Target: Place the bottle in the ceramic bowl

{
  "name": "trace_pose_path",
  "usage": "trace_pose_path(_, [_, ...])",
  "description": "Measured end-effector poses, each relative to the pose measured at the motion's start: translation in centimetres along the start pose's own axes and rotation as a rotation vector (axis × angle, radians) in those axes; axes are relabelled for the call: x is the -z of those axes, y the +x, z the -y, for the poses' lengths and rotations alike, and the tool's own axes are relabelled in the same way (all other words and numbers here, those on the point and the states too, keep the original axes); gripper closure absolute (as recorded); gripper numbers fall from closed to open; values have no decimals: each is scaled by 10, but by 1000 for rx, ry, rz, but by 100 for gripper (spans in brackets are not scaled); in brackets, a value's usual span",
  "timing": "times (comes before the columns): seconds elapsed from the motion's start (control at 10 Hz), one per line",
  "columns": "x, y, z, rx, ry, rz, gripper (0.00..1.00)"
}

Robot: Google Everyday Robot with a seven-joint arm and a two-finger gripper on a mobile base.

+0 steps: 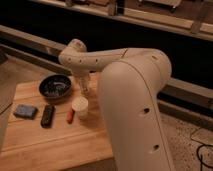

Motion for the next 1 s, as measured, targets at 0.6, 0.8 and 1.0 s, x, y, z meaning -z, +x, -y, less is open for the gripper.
trace_pose_path(0.6, [65, -30, -4, -44, -56, 143, 100])
trace_pose_path(0.8, [85, -33, -13, -18, -71, 184, 100])
trace_pose_path(1.0, [98, -30, -27, 20, -83, 209, 100])
